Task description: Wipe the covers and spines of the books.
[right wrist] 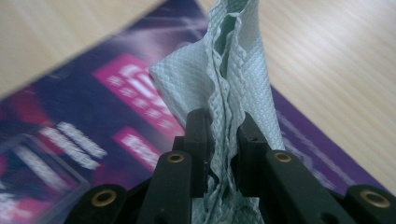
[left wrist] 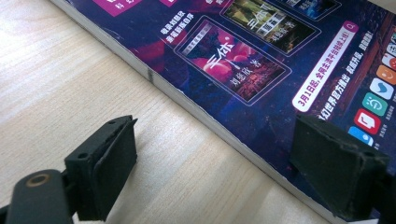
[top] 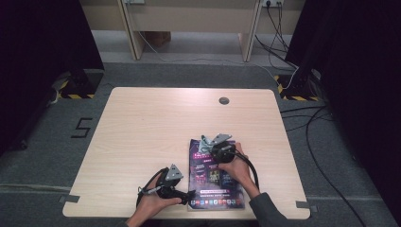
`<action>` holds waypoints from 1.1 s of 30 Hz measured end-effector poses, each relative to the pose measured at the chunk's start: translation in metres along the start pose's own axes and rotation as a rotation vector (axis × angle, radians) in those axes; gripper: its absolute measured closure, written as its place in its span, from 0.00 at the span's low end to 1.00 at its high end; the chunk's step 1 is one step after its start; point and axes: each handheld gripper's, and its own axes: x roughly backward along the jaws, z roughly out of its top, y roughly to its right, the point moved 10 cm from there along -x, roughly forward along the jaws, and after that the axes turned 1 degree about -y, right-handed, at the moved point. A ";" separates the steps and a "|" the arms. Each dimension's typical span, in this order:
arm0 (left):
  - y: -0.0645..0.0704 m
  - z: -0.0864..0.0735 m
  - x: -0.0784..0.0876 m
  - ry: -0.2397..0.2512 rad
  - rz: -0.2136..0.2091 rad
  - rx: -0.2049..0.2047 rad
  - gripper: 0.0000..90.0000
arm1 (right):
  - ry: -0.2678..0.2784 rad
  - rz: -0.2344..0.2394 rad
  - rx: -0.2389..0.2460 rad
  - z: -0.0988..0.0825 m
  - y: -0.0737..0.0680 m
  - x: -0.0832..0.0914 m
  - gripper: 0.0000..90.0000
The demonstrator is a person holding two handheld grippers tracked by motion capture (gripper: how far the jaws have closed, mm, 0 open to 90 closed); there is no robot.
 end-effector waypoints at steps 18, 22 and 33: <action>0.000 0.000 -0.001 0.004 -0.006 -0.003 0.14 | 0.023 0.044 -0.002 0.011 -0.009 -0.008 0.89; 0.000 0.000 -0.001 0.003 -0.007 -0.002 0.14 | 0.010 0.002 -0.036 0.001 0.010 -0.002 0.89; 0.000 0.000 -0.001 0.005 -0.006 -0.004 0.14 | 0.015 0.031 0.004 0.016 -0.009 -0.012 0.87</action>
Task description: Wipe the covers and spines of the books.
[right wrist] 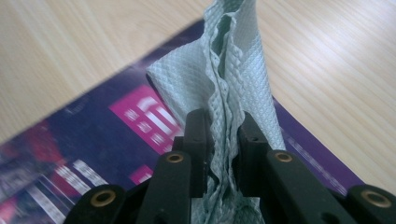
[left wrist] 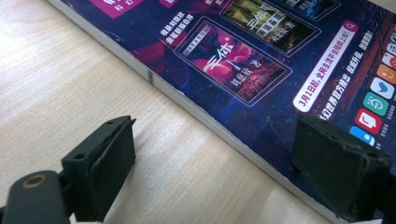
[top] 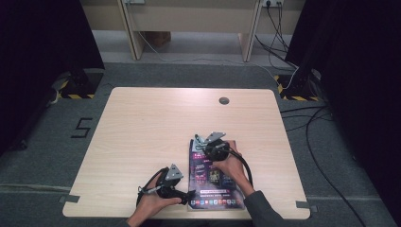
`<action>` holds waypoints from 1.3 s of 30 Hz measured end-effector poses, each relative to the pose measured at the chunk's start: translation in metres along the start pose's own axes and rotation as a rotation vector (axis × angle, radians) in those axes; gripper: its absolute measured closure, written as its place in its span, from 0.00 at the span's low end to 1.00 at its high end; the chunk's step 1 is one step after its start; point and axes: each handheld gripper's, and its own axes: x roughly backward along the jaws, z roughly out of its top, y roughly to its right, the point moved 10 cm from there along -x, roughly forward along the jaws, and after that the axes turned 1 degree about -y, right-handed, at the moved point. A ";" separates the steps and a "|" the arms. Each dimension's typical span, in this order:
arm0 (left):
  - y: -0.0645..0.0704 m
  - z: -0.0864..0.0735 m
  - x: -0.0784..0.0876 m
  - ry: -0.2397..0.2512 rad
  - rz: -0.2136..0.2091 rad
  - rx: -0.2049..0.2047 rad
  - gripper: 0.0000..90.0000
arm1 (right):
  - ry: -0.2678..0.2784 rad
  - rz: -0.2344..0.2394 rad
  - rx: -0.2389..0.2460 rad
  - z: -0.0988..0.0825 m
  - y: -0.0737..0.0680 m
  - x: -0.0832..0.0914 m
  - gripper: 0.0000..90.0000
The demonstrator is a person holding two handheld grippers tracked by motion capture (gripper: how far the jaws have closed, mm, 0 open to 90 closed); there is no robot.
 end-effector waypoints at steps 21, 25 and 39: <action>0.000 0.000 0.000 0.009 -0.001 -0.002 0.14 | -0.012 -0.060 -0.067 -0.037 0.042 0.025 0.87; 0.000 0.000 0.000 0.008 -0.002 -0.004 0.14 | -0.010 -0.073 -0.112 -0.053 0.057 0.036 0.87; 0.000 0.000 0.000 0.008 -0.001 -0.005 0.14 | -0.003 -0.040 -0.080 -0.044 0.034 0.032 0.85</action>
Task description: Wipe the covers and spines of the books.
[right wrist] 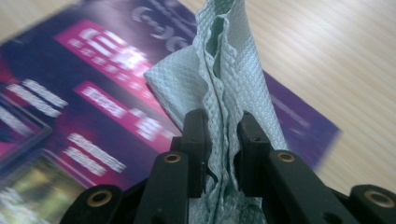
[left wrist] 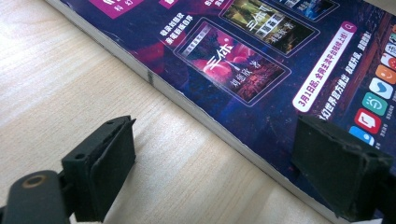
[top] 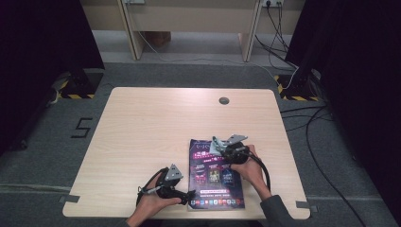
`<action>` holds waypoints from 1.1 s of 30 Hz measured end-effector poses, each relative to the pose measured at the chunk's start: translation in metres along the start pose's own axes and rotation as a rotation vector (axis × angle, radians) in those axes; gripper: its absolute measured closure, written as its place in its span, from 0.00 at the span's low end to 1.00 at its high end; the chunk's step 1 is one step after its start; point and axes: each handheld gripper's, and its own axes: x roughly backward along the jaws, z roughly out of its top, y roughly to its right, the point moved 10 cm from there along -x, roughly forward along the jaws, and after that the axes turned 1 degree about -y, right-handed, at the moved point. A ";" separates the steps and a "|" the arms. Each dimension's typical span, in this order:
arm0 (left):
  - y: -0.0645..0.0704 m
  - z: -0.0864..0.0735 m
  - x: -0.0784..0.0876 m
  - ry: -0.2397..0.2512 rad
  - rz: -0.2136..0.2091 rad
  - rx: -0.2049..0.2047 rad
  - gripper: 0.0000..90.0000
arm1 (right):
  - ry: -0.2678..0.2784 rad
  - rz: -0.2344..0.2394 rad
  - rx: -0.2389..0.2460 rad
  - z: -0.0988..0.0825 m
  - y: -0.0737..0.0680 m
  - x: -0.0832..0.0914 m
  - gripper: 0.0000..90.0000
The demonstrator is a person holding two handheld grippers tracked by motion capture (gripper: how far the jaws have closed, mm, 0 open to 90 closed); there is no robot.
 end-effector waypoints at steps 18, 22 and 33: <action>0.005 -0.001 0.003 -0.013 -0.001 0.023 0.19 | 0.024 0.146 0.087 0.030 -0.072 -0.016 0.84; 0.013 -0.002 0.008 -0.009 -0.004 0.003 0.19 | 0.017 0.136 0.074 0.025 -0.063 -0.013 0.83; 0.027 -0.006 0.015 -0.013 -0.013 -0.024 0.19 | 0.032 0.138 -0.074 0.006 -0.021 0.016 0.68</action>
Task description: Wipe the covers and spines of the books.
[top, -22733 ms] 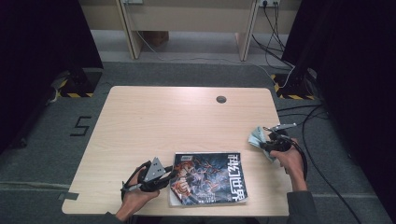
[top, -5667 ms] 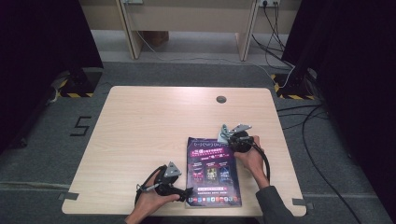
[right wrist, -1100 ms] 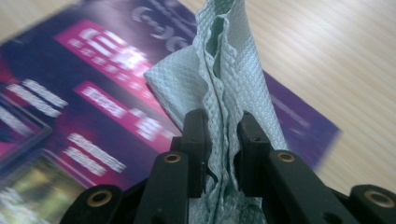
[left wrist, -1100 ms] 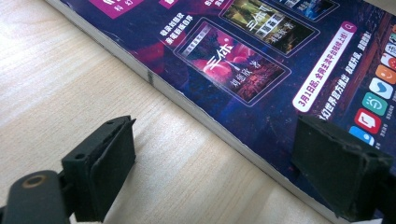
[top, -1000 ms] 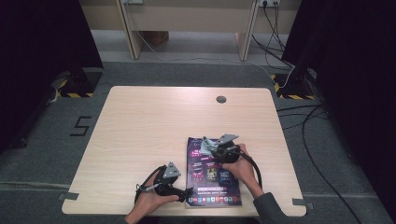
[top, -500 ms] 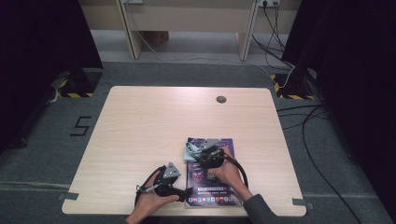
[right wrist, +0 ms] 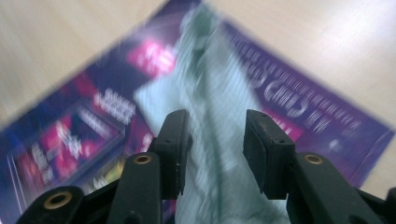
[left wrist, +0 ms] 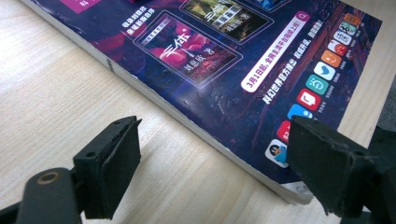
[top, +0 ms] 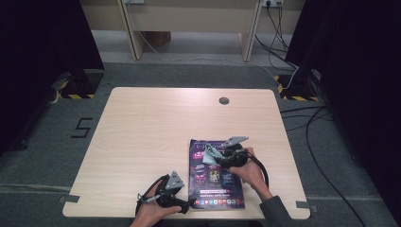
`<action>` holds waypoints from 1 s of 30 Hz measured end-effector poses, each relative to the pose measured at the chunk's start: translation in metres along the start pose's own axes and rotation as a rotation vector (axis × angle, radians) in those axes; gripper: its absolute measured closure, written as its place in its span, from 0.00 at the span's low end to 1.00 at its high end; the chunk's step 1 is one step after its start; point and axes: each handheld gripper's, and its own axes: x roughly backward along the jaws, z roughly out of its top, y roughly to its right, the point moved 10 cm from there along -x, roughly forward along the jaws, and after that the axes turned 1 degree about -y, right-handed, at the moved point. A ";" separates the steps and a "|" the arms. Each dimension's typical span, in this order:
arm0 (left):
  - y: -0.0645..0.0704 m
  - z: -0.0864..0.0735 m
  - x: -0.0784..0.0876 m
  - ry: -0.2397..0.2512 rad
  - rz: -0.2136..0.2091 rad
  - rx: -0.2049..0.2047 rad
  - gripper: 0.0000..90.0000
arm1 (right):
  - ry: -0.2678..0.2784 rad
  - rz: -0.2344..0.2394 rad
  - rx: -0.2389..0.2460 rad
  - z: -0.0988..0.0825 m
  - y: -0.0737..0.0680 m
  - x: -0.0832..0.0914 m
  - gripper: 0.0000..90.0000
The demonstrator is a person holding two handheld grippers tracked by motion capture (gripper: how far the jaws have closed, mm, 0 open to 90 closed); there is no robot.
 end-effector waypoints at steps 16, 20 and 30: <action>0.015 -0.013 0.003 -0.041 -0.017 -0.026 0.20 | -0.069 -0.012 0.148 0.002 -0.026 -0.019 0.88; 0.015 -0.015 0.003 -0.043 -0.025 -0.031 0.23 | -0.051 0.033 0.181 0.010 -0.053 -0.029 0.87; 0.020 -0.015 0.002 -0.036 -0.047 -0.070 0.33 | -0.064 0.029 0.204 0.010 -0.057 -0.030 0.88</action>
